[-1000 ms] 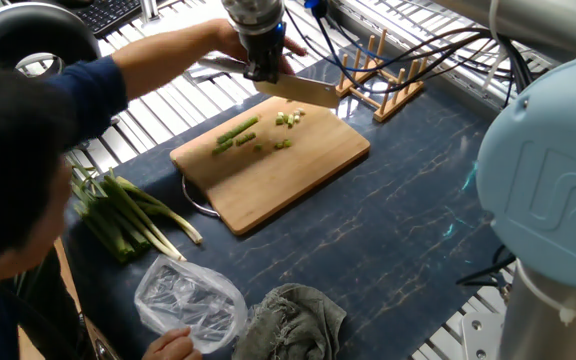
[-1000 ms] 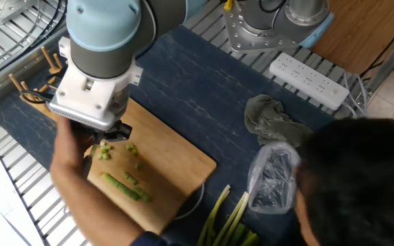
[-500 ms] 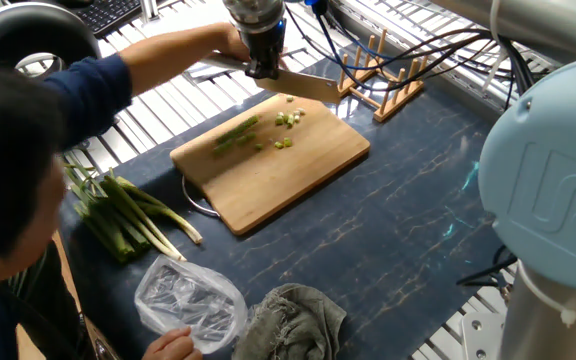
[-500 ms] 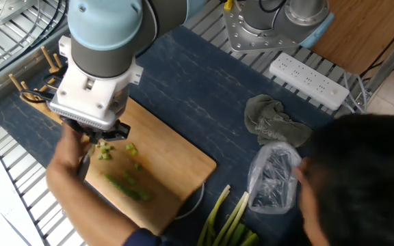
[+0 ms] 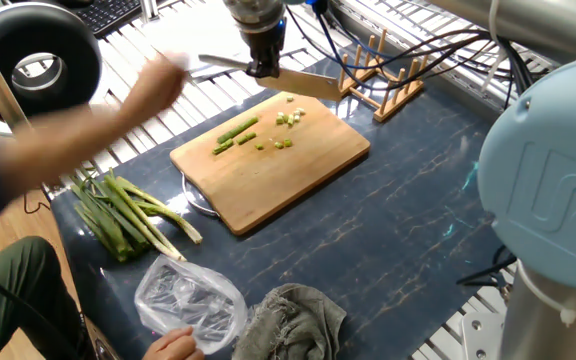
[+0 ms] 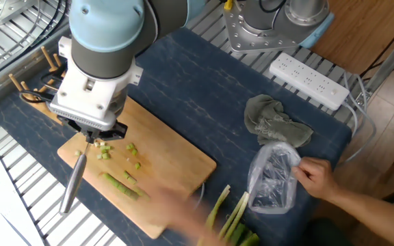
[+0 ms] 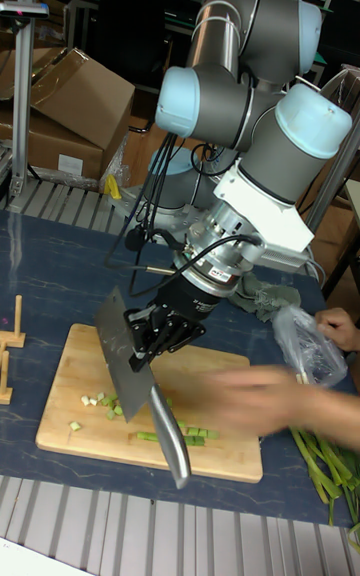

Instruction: Chop the scallions

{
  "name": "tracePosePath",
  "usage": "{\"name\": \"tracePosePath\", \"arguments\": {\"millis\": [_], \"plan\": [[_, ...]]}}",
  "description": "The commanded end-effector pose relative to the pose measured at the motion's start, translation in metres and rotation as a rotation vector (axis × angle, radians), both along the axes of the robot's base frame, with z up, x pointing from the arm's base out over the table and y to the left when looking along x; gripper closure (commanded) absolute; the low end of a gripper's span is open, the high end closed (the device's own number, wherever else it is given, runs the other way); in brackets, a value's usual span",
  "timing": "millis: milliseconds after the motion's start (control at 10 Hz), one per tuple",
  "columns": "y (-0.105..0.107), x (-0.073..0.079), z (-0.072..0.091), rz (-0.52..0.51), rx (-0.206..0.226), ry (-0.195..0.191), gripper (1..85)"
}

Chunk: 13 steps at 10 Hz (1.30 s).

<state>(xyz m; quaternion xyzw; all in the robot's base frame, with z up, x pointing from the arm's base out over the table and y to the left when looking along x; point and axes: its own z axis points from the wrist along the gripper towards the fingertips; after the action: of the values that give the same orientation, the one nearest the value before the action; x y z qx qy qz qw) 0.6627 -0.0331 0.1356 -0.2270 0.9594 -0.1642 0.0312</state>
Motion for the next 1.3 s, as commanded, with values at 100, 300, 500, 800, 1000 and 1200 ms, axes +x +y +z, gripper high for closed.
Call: {"name": "tracePosePath", "arguments": {"millis": [100, 300, 500, 800, 1000, 1200], "plan": [[-0.008, 0.006, -0.001, -0.006, -0.009, -0.012, 84.3], [-0.012, 0.012, -0.004, -0.028, -0.01, -0.031, 84.3], [-0.021, 0.022, -0.011, -0.026, -0.011, -0.055, 84.3], [-0.037, 0.032, -0.026, -0.025, -0.02, -0.086, 84.3], [-0.045, 0.035, -0.04, -0.037, -0.015, -0.101, 84.3], [-0.045, 0.033, -0.054, -0.036, 0.016, -0.093, 84.3]]}}
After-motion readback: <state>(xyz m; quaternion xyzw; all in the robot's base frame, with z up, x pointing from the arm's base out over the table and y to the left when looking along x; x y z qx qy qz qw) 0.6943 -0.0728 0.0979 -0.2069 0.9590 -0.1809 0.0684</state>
